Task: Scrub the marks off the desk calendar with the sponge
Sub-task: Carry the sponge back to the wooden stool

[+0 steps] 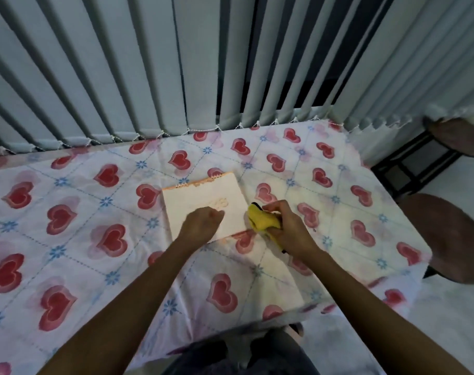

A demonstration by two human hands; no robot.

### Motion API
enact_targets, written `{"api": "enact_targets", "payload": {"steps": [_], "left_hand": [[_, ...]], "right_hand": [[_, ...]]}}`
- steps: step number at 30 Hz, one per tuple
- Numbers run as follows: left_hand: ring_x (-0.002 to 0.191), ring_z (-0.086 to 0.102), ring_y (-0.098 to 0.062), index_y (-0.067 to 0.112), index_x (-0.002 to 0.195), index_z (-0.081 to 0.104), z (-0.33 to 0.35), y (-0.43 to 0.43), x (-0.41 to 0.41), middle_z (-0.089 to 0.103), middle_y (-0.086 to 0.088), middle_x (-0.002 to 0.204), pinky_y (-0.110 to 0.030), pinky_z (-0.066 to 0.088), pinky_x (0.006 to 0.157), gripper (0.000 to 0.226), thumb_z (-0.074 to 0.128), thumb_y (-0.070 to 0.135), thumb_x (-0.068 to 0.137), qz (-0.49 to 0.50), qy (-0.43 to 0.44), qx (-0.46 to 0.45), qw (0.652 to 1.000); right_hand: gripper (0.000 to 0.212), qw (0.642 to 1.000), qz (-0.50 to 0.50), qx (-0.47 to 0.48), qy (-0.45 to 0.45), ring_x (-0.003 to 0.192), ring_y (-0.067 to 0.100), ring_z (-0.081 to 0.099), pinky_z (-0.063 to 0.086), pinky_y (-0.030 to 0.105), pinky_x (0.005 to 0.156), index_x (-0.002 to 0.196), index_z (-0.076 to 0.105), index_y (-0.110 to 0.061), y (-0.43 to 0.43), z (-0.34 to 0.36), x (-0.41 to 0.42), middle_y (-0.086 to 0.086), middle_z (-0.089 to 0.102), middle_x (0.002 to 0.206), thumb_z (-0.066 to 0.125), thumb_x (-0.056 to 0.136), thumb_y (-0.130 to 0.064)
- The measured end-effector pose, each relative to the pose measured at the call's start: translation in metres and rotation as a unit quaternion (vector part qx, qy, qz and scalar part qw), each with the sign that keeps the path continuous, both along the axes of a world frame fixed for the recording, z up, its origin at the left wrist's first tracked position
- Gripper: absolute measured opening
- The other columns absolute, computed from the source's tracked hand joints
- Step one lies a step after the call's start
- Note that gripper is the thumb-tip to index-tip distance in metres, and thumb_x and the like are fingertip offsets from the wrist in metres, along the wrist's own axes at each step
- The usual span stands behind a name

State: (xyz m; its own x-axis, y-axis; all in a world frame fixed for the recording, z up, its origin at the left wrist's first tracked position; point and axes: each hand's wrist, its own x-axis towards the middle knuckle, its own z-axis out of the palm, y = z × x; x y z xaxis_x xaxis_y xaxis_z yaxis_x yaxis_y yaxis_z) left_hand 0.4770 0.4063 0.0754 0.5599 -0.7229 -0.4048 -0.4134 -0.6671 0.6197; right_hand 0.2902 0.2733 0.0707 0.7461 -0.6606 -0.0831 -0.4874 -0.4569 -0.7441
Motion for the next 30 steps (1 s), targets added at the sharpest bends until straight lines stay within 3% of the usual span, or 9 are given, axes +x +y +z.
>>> {"api": "enact_targets", "payload": {"steps": [4, 11, 14, 16, 18, 20, 23, 26, 30], "left_hand": [[0.086, 0.068, -0.029, 0.003, 0.097, 0.067, 0.017, -0.048, -0.050, 0.071, -0.016, 0.090, -0.031, 0.053, 0.072, 0.067, 0.046, 0.066, 0.086, 0.065, 0.374, -0.017, 0.925], [0.090, 0.066, -0.021, 0.001, 0.123, 0.057, 0.039, -0.145, -0.163, 0.067, -0.012, 0.108, -0.029, 0.057, 0.071, 0.039, 0.050, 0.030, 0.097, 0.019, 0.474, -0.101, 0.875], [0.099, 0.063, -0.024, 0.000, 0.127, 0.054, 0.049, -0.180, -0.212, 0.063, -0.017, 0.120, -0.030, 0.054, 0.076, 0.040, 0.045, 0.026, 0.099, -0.051, 0.474, -0.112, 0.872], [0.096, 0.063, -0.024, -0.002, 0.128, 0.053, 0.054, -0.203, -0.250, 0.063, -0.021, 0.118, -0.032, 0.052, 0.078, 0.039, 0.043, 0.023, 0.100, -0.103, 0.468, -0.102, 0.872], [0.078, 0.066, -0.016, -0.003, 0.129, 0.051, 0.056, -0.224, -0.285, 0.065, -0.029, 0.106, -0.027, 0.053, 0.066, 0.040, 0.042, 0.023, 0.101, -0.145, 0.451, -0.092, 0.876], [0.073, 0.067, -0.015, -0.003, 0.126, 0.053, 0.056, -0.247, -0.321, 0.066, -0.030, 0.107, -0.025, 0.055, 0.062, 0.038, 0.043, 0.023, 0.100, -0.182, 0.436, -0.087, 0.877], [0.094, 0.067, -0.031, -0.001, 0.118, 0.058, 0.046, -0.284, -0.364, 0.066, -0.022, 0.117, -0.037, 0.055, 0.082, 0.035, 0.048, 0.026, 0.099, -0.224, 0.351, -0.099, 0.904], [0.107, 0.064, -0.034, -0.001, 0.113, 0.063, 0.028, -0.323, -0.400, 0.067, -0.023, 0.116, -0.046, 0.051, 0.093, 0.034, 0.052, 0.028, 0.096, -0.283, 0.218, -0.085, 0.930], [0.104, 0.062, -0.037, -0.005, 0.107, 0.061, -0.003, -0.368, -0.442, 0.066, -0.026, 0.111, -0.041, 0.048, 0.085, 0.037, 0.059, 0.029, 0.092, -0.284, 0.104, -0.069, 0.951]], "right_hand": [[0.049, 0.997, -0.024, -0.023, -0.071, 0.097, 0.024, 0.059, 0.048, 0.027, 0.080, 0.113, 0.046, -0.010, -0.001, 0.015, -0.019, 0.012, 0.058, 0.111, 0.076, 0.075, -0.008], [0.075, 0.989, -0.125, -0.074, -0.033, 0.113, 0.012, 0.046, 0.041, 0.027, 0.094, 0.131, 0.044, -0.014, -0.046, 0.039, -0.143, 0.003, 0.050, 0.129, 0.080, 0.072, -0.042], [0.053, 0.949, -0.218, 0.182, -0.137, 0.123, 0.014, 0.047, 0.044, 0.040, 0.101, 0.137, 0.042, -0.028, -0.066, 0.043, -0.202, -0.001, 0.044, 0.143, 0.043, 0.091, -0.055], [0.058, 0.802, -0.326, 0.417, -0.278, 0.116, 0.021, 0.055, 0.048, 0.047, 0.091, 0.139, 0.040, -0.030, -0.083, 0.040, -0.236, -0.001, 0.046, 0.141, 0.024, 0.093, -0.061], [0.063, 0.706, -0.350, 0.505, -0.353, 0.112, 0.032, 0.056, 0.044, 0.048, 0.088, 0.138, 0.043, -0.020, -0.099, 0.035, -0.267, 0.009, 0.054, 0.135, 0.026, 0.093, -0.062], [0.056, 0.686, -0.390, 0.484, -0.379, 0.103, 0.032, 0.063, 0.049, 0.041, 0.082, 0.126, 0.054, -0.013, -0.114, 0.030, -0.297, 0.016, 0.065, 0.120, 0.035, 0.095, -0.055], [0.040, 0.676, -0.498, 0.390, -0.378, 0.098, 0.031, 0.068, 0.057, 0.042, 0.080, 0.111, 0.061, -0.005, -0.138, 0.020, -0.336, 0.019, 0.068, 0.115, 0.050, 0.096, -0.041], [0.039, 0.712, -0.613, 0.231, -0.251, 0.102, 0.033, 0.064, 0.054, 0.047, 0.088, 0.098, 0.065, -0.005, -0.173, 0.006, -0.374, 0.018, 0.068, 0.107, 0.058, 0.091, -0.043], [0.042, 0.737, -0.654, 0.105, -0.132, 0.097, 0.024, 0.059, 0.045, 0.033, 0.083, 0.102, 0.063, -0.007, -0.227, -0.011, -0.408, 0.011, 0.067, 0.105, 0.060, 0.087, -0.046]]}}
